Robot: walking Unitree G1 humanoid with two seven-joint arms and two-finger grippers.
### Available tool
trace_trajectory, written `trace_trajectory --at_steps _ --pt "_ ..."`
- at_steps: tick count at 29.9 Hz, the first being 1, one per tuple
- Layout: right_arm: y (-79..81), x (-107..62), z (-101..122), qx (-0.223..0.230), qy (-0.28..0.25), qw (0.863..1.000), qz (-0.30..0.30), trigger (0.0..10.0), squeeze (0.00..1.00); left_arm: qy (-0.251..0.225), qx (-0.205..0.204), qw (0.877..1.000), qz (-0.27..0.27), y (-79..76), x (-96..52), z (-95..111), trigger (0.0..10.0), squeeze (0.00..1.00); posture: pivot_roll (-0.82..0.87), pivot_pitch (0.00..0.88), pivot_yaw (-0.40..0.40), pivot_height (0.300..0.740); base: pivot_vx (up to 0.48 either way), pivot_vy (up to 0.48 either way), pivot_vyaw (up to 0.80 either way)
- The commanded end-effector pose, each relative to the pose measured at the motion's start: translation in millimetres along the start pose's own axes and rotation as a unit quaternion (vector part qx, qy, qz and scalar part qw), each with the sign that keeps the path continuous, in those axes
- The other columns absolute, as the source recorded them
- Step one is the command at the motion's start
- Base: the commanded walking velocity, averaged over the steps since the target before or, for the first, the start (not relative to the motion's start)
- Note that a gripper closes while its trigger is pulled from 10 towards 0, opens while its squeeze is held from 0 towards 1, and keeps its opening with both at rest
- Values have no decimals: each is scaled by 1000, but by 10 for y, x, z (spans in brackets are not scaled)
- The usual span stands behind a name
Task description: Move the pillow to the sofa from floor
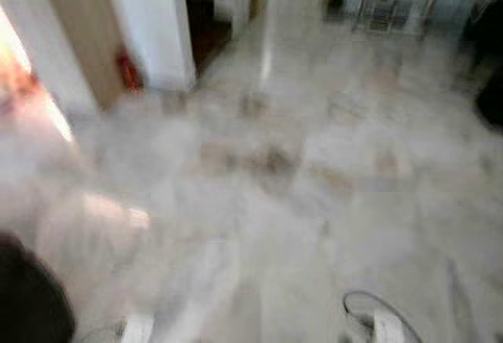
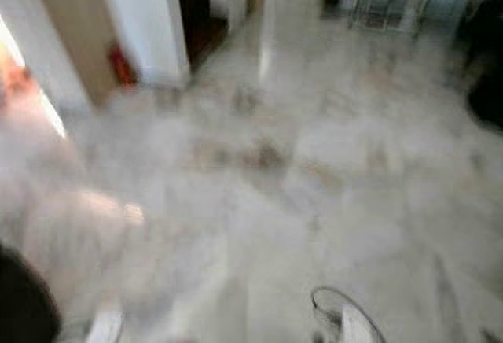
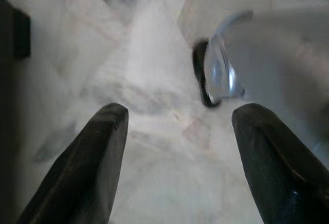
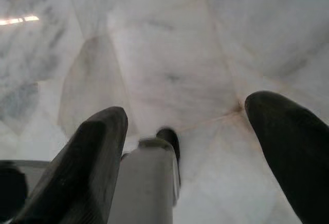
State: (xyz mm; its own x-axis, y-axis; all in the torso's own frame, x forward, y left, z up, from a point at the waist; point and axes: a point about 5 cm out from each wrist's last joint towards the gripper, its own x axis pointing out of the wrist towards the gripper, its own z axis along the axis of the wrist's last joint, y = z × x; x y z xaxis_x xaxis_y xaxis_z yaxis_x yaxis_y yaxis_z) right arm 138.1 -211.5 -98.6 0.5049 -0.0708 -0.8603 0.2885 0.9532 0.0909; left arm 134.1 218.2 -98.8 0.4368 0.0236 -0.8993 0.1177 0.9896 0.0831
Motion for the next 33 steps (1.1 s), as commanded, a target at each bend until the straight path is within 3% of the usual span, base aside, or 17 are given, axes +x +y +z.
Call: trace_trajectory --at_steps 1,17,23,27,33 --pt "21 1 -18 -1 4 1000 1 10000 0 -8 14 1000 5 60 0 74 10000 0 -54 0 -34 740 -315 0 0" --pt "-2 -3 -20 1 1 1000 -7 10000 0 -7 20 1000 -3 -1 8 62 10000 0 -65 0 -33 740 -256 0 0" --pt "-8 -4 -27 6 4 1000 -8 10000 0 -1 20 1000 3 80 -14 5 10000 0 -62 0 -35 740 -254 0 0" --pt "-8 -4 -31 8 5 1000 -7 10000 0 3 20 1000 6 148 -32 -29 10000 0 -62 0 -35 740 -258 0 -800" --pt "-12 -4 -21 5 1 1000 -10 10000 0 0 23 1000 2 94 -17 4 10000 0 -62 0 -35 740 -257 0 0"
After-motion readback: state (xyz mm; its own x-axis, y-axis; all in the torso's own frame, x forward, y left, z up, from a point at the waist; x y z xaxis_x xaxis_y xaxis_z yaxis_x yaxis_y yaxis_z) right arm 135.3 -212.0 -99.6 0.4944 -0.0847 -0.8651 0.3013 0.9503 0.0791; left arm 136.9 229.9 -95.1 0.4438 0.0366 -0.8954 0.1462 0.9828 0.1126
